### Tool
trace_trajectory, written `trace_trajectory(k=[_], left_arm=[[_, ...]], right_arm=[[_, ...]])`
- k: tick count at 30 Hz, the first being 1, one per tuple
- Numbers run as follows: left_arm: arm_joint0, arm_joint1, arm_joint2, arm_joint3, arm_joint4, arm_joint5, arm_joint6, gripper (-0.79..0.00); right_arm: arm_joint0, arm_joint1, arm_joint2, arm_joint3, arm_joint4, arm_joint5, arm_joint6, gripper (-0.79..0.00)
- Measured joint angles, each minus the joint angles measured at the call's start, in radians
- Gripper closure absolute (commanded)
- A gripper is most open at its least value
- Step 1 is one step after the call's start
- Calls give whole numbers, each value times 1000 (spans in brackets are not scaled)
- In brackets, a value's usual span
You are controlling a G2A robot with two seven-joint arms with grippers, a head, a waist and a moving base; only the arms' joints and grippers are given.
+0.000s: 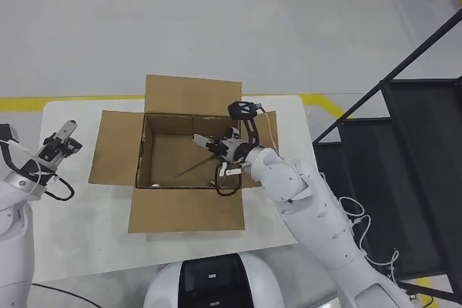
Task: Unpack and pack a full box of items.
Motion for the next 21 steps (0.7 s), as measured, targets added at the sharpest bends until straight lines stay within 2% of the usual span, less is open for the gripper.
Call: trace_trajectory(k=[4,9,15,21], left_arm=[[-53,15,-11,92,41,-73,-88,-785],[-126,17,57,229,29,-141,-158,-785],[-210,3,151,385,-10,-179,-114,-785],[-274,-10,223,491,-60,-182,-106,-785]], right_arm=[[-61,11,144,-64,211,9,45,-785],[-126,25,300,-113,345,29,50,-785],[-205,37,430,-119,371,55,-15,-785],[-276,48,480,-92,292,105,-62,-785]])
